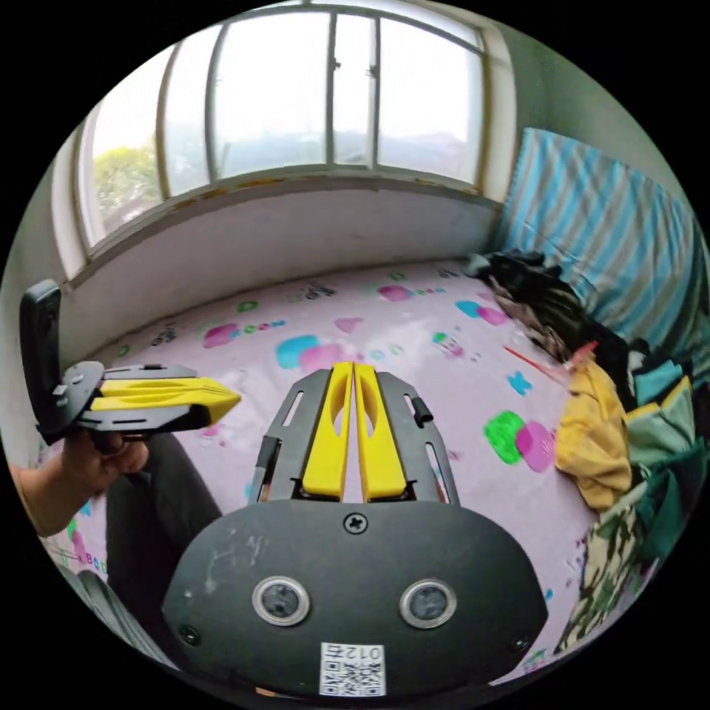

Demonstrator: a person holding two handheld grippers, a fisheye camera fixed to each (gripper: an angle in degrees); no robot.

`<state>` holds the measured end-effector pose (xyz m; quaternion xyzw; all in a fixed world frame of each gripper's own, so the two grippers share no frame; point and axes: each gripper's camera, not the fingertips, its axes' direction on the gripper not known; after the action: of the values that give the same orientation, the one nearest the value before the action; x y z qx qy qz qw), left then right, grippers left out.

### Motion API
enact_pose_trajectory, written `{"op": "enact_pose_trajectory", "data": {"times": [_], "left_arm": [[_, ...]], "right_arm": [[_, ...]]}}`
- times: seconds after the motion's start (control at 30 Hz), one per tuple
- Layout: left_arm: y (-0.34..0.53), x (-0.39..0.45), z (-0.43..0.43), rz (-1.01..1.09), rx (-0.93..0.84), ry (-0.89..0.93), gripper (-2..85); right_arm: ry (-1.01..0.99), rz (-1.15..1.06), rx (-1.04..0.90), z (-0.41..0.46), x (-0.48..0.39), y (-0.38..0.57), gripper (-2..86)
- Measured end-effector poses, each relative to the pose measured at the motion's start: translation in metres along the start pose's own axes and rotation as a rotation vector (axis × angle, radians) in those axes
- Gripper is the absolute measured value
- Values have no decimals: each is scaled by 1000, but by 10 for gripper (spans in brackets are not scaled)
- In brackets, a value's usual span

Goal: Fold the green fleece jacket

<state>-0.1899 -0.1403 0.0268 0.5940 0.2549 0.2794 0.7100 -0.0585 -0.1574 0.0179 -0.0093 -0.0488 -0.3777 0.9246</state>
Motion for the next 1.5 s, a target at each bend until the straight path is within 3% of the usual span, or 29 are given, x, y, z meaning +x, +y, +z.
{"op": "enact_pose_trajectory", "data": {"times": [0.27, 0.4, 0.6, 0.77, 0.9, 1.03, 1.1, 1.23, 1.4, 1.5], "left_arm": [[-103, 82, 187, 54, -100, 295, 7], [-155, 128, 280, 68, -148, 435, 8], [-204, 174, 381, 116, -219, 543, 16], [-215, 164, 441, 54, -281, 563, 36], [-215, 136, 462, -12, -272, 581, 57], [-206, 112, 471, -91, -269, 619, 69], [-198, 92, 475, -189, -263, 697, 77], [-179, 61, 476, -309, -243, 831, 90], [-125, 44, 493, -296, -381, 854, 91], [-94, 41, 510, -265, -502, 870, 55]], "right_arm": [[502, 62, -129, -53, 244, 101, 0], [790, 89, -219, -91, 364, 135, 71], [958, 37, -393, -96, 466, 169, 140], [725, 204, -432, -93, 510, 194, 60], [507, 406, -237, -129, 515, 242, 5], [188, 496, 65, -187, 492, 304, -5], [97, 456, 129, -204, 468, 329, -5], [-47, 432, 113, -208, 407, 396, -3], [-173, 541, 92, -187, 365, 472, 9], [-157, 586, -128, -158, 352, 502, 35]]}}
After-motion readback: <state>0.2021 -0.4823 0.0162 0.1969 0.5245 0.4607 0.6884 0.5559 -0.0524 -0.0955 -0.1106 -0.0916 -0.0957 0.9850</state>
